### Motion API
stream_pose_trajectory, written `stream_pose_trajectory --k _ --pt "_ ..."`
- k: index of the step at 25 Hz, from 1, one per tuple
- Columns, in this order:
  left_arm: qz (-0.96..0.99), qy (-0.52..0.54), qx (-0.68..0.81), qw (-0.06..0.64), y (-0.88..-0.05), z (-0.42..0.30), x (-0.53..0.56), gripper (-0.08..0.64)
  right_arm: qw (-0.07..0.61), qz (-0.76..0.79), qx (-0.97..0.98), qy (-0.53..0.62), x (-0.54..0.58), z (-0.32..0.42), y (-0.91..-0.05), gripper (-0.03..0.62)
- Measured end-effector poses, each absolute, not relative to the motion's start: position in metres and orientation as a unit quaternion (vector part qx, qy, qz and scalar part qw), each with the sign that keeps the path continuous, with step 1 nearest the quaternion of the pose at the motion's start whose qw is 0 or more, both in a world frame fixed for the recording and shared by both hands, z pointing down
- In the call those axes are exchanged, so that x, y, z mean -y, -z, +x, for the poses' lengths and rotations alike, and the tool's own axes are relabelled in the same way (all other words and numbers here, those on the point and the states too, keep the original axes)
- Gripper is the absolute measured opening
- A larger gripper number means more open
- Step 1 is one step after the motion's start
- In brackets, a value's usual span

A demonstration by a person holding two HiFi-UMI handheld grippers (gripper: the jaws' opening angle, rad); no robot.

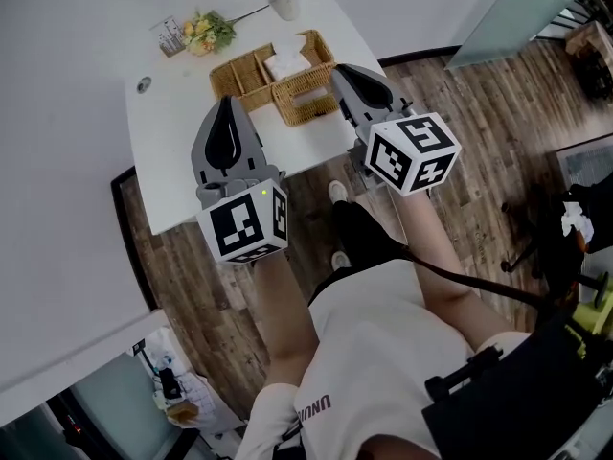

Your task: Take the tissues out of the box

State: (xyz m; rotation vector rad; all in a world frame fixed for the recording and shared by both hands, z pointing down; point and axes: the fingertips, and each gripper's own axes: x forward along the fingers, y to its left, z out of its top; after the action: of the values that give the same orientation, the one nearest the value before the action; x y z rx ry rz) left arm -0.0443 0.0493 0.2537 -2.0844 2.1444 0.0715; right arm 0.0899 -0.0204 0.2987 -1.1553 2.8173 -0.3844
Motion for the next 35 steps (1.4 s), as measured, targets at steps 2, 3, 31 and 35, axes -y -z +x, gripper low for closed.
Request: stream_pose_trajectory --k 2,3,31,35 --pt "-0.693 -0.022 -0.716 0.075 -0.255 -0.048 -0.042 0.014 0.036 -0.386 -0.913 0.127 0.031 0.089 -0.3 0.021" --pt "-0.693 -0.021 -0.717 0.075 -0.256 -0.05 -0.038 0.014 0.037 -0.389 -0.911 0.128 0.037 0.088 -0.3 0.023" --pt "-0.653 0.003 -0.754 0.073 -0.247 -0.098 0.089 0.014 0.0 -0.327 -0.929 0.172 0.186 0.045 -0.307 0.023" --pt "-0.651 0.006 -0.756 0.07 -0.251 -0.104 0.108 0.014 -0.015 -0.306 -0.936 0.171 0.204 0.035 -0.313 0.03"
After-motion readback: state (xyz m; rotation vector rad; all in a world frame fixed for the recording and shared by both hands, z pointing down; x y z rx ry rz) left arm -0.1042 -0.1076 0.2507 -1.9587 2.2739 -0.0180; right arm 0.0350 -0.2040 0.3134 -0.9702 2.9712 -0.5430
